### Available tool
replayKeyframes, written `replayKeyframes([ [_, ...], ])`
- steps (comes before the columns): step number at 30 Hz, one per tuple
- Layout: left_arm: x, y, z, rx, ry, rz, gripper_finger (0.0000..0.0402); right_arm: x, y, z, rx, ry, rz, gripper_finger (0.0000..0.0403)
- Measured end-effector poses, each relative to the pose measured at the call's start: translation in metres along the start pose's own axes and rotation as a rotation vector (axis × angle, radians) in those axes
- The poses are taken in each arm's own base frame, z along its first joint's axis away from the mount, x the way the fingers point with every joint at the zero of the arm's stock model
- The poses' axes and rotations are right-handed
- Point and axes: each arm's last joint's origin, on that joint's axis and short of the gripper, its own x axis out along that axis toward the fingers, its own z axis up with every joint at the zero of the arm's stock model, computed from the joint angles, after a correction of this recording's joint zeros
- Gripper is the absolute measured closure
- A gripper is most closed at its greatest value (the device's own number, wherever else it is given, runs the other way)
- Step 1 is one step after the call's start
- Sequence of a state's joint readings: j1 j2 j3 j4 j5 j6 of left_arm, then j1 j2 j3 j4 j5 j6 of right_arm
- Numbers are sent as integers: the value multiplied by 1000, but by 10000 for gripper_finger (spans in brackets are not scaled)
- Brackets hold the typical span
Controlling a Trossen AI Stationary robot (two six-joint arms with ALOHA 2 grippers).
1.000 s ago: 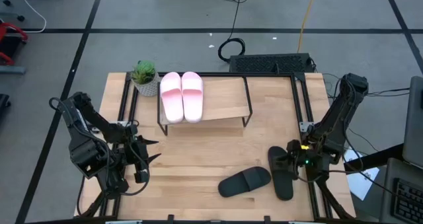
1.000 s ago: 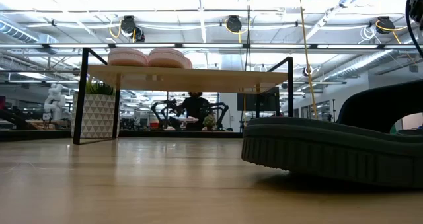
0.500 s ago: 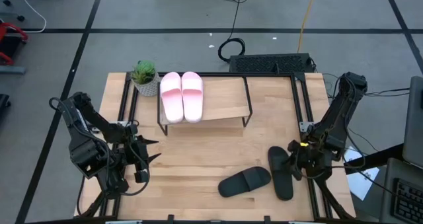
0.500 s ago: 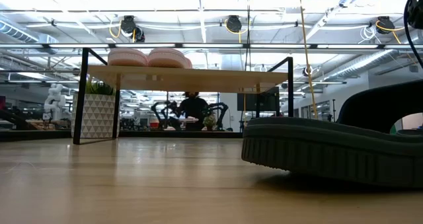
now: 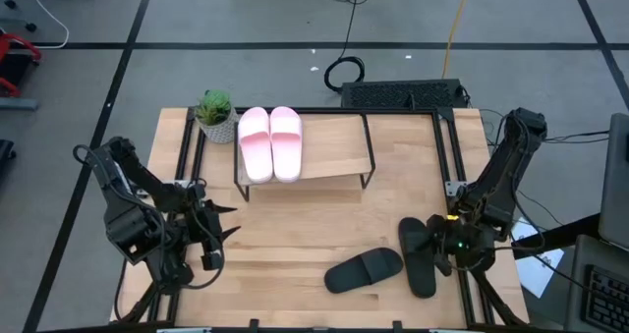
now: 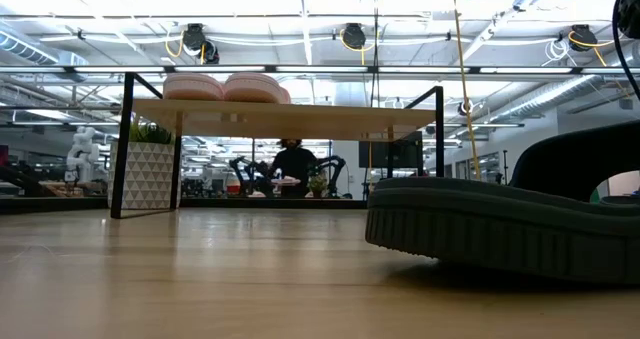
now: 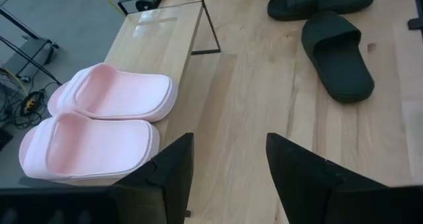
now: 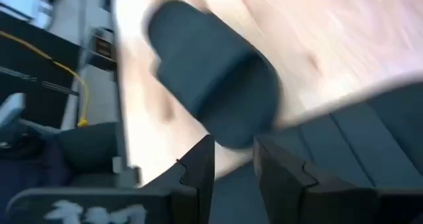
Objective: Pick and place slides into the shelf
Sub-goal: Put the right black slipper on the shelf
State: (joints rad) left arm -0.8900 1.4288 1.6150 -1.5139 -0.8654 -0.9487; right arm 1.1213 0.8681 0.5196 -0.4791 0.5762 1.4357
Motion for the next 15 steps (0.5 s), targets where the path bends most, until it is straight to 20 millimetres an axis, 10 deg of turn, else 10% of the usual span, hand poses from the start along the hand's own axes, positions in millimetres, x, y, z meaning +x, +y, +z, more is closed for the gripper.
replayKeyframes([
  [15,10,7,7,-34,15,44,211,-28,108,32,-186,64,-91,309],
])
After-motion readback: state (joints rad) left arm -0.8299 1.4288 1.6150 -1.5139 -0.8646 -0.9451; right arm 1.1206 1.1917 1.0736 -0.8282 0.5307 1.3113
